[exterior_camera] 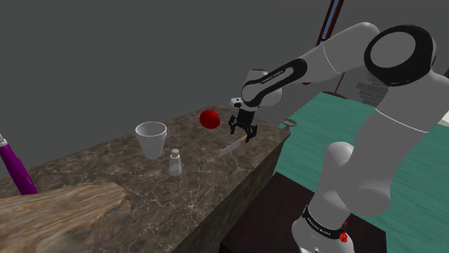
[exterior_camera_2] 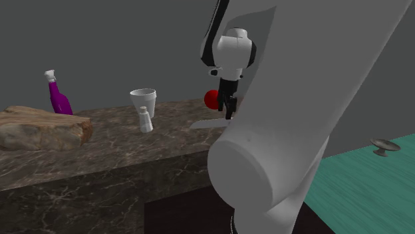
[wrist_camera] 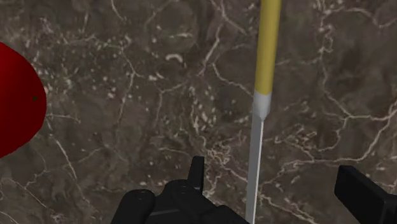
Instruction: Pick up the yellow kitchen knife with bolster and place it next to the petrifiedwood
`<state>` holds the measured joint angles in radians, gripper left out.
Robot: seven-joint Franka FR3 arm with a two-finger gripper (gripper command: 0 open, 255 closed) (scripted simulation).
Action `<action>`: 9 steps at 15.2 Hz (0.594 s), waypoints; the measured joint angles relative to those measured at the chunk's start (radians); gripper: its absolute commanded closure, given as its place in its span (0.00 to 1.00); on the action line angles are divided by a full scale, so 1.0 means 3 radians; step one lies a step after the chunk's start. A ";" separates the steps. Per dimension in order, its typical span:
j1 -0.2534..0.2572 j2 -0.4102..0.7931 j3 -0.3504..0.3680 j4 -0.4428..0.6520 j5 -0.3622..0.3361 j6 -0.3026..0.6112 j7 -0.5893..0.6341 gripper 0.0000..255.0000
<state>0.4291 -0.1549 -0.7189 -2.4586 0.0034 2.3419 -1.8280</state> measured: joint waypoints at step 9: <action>0.0095 0.0362 -0.0071 -0.0077 0.0371 0.0349 -0.0360 0.00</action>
<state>0.4576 -0.0464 -0.7402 -2.4818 0.1146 2.4466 -1.9361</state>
